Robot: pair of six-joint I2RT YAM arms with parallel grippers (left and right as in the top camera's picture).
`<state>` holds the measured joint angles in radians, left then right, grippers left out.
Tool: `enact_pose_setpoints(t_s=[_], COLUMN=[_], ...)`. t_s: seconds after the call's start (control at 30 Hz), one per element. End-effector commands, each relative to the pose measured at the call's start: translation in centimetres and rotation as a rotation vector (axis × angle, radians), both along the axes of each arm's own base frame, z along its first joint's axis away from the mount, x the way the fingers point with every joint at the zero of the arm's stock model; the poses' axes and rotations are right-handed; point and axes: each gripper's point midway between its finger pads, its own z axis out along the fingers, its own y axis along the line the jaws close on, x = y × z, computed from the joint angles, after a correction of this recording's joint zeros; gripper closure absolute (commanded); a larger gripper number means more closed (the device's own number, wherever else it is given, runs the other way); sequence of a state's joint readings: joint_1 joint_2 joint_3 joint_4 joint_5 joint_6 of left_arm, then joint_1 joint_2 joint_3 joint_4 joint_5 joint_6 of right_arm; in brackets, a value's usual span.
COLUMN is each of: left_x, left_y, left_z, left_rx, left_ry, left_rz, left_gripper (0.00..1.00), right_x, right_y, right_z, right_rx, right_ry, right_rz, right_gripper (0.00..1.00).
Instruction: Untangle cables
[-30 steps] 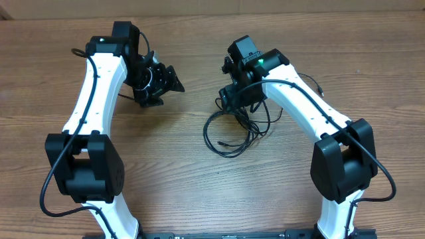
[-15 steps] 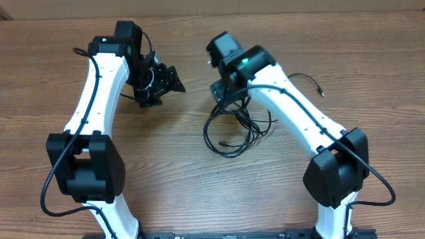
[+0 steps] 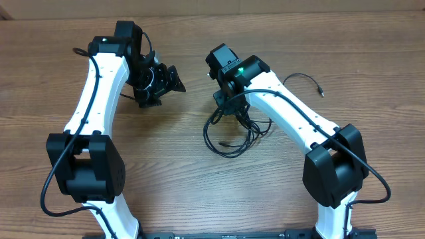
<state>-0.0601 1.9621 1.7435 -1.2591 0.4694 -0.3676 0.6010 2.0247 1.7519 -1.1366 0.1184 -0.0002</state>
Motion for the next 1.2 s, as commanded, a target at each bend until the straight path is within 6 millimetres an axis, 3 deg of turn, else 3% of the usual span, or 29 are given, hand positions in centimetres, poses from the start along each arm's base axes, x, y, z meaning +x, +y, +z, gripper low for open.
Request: enact_pose_setpoints(t_s=[0.0,0.13,0.27,0.3,0.37,0.43,0.47,0.53,0.6,0.63,0.77,0.87,0.93,1.0,1.17], left_x=[0.0,0.0,0.0,0.0,0.0,0.0,0.0,-0.1,-0.1,-0.1,-0.1,-0.1,-0.1,-0.1,-0.1], left_y=[-0.1,-0.1,-0.1,-0.1,-0.1,-0.1,-0.1,-0.1,-0.1,-0.1,-0.1,-0.1,-0.1,-0.1,-0.2], left_z=[-0.4,-0.4,-0.4,-0.4,-0.4,-0.4,-0.4,-0.4,-0.4,-0.4,-0.4,-0.4,-0.3,-0.3,-0.3], left_rx=[0.009,0.01,0.01,0.01,0.01,0.009,0.008,0.008,0.008,0.008,0.008,0.008,0.007,0.007,0.006], left_ry=[0.005,0.002,0.002,0.002,0.002,0.002,0.002,0.005,0.006,0.005,0.004,0.005,0.005,0.005,0.005], left_rz=[-0.005,-0.012,-0.013,-0.013,-0.013,-0.013,-0.013,-0.013,-0.013,-0.013,-0.013,-0.013,-0.013,-0.013,-0.013], left_gripper=[0.13,0.12,0.1,0.08,0.07,0.06,0.06,0.06,0.06,0.06,0.05,0.06,0.06,0.06,0.06], right_x=[-0.6,-0.9,-1.1,-1.0,-0.8,-0.8,-0.7,0.0,0.4,0.2,-2.2,-4.9,-6.1,-7.1,-6.3], right_y=[0.5,0.3,0.2,0.3,0.9,2.9,3.7,5.1,4.9,4.1,1.3,-1.5,-3.3,-4.5,-3.7], right_z=[-0.9,-1.6,-2.3,-2.2,-1.6,0.9,2.5,11.6,18.0,24.8,37.0,43.8,46.4,47.9,45.1], right_rx=[0.039,0.03,0.032,0.044,0.091,0.213,0.265,0.468,0.576,0.672,0.839,0.928,0.95,0.972,0.967], right_ry=[0.036,0.05,0.059,0.058,0.058,0.076,0.076,-0.013,-0.118,-0.249,-0.509,-0.68,-0.766,-0.807,-0.682], right_rz=[0.009,0.009,-0.028,-0.067,-0.146,-0.168,-0.161,-0.162,-0.14,-0.117,-0.07,-0.055,-0.075,-0.108,-0.165], right_gripper=[0.68,0.71,0.96,0.96,0.96,0.96,0.96,0.96,0.96,0.96,0.96,0.97,0.96,0.96,0.96])
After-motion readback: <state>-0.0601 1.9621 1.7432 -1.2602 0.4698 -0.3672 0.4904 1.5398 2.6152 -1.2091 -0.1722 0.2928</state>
